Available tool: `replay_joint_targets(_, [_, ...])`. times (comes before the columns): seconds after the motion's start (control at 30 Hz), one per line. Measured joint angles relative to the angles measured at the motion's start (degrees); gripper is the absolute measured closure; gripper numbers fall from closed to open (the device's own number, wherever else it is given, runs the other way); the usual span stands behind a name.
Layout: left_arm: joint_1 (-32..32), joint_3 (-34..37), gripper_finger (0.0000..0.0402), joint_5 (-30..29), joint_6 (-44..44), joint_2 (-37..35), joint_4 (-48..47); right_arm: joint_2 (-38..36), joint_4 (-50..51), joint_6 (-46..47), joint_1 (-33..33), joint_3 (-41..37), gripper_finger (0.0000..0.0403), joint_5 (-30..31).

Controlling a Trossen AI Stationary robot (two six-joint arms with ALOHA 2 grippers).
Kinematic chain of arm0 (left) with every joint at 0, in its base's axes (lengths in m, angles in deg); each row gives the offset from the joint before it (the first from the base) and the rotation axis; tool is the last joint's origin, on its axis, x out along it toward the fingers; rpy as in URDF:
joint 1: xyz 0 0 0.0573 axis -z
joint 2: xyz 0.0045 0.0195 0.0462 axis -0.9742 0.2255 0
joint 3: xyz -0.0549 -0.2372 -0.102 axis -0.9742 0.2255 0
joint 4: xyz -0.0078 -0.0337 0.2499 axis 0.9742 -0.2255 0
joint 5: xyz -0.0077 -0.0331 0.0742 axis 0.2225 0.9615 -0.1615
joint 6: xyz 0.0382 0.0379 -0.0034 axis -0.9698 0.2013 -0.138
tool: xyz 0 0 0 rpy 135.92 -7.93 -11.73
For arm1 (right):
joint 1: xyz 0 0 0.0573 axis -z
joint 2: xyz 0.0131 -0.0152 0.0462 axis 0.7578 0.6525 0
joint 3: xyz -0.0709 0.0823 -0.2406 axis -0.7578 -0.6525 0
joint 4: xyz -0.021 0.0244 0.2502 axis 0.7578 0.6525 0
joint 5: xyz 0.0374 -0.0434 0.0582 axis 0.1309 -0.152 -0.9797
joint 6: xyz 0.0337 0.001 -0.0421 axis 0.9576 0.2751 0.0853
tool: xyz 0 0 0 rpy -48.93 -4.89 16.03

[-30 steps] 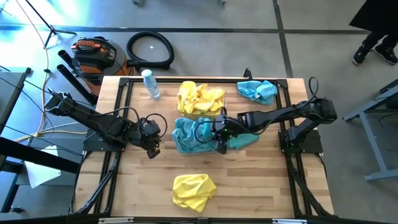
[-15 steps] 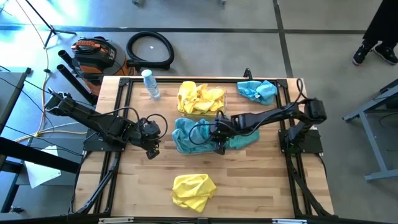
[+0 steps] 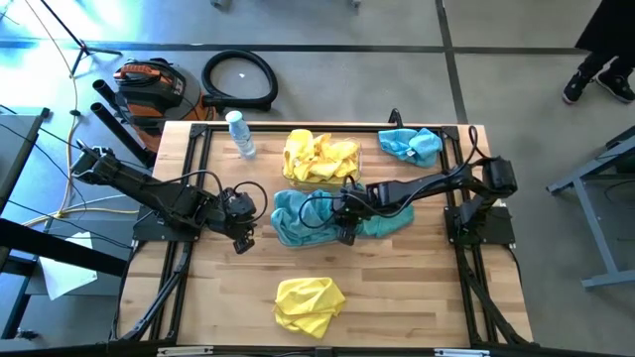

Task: Sort microfiber towel by color & place in baskets
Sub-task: Put the blue microfiber cloth into the bottom transparent bin

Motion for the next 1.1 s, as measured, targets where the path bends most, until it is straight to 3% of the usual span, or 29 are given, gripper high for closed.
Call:
replay_joint_targets(0.3, [0.00, 0.00, 0.0310, -0.02, -0.93, 0.00, 0.01, -0.06, 1.37, 8.45, -2.83, 0.02, 0.0296, -0.11])
replay_joint_targets(0.57, [0.02, 0.00, 0.0310, 0.04, -1.92, 0.00, 0.01, -0.03, 1.34, 19.66, -5.81, -0.06, 0.0296, 5.57])
replay_joint_targets(1.1, [0.02, 0.00, 0.0310, 0.35, -4.52, 0.00, -0.01, -2.69, 1.68, 19.73, -7.60, -0.53, 0.0295, 6.48])
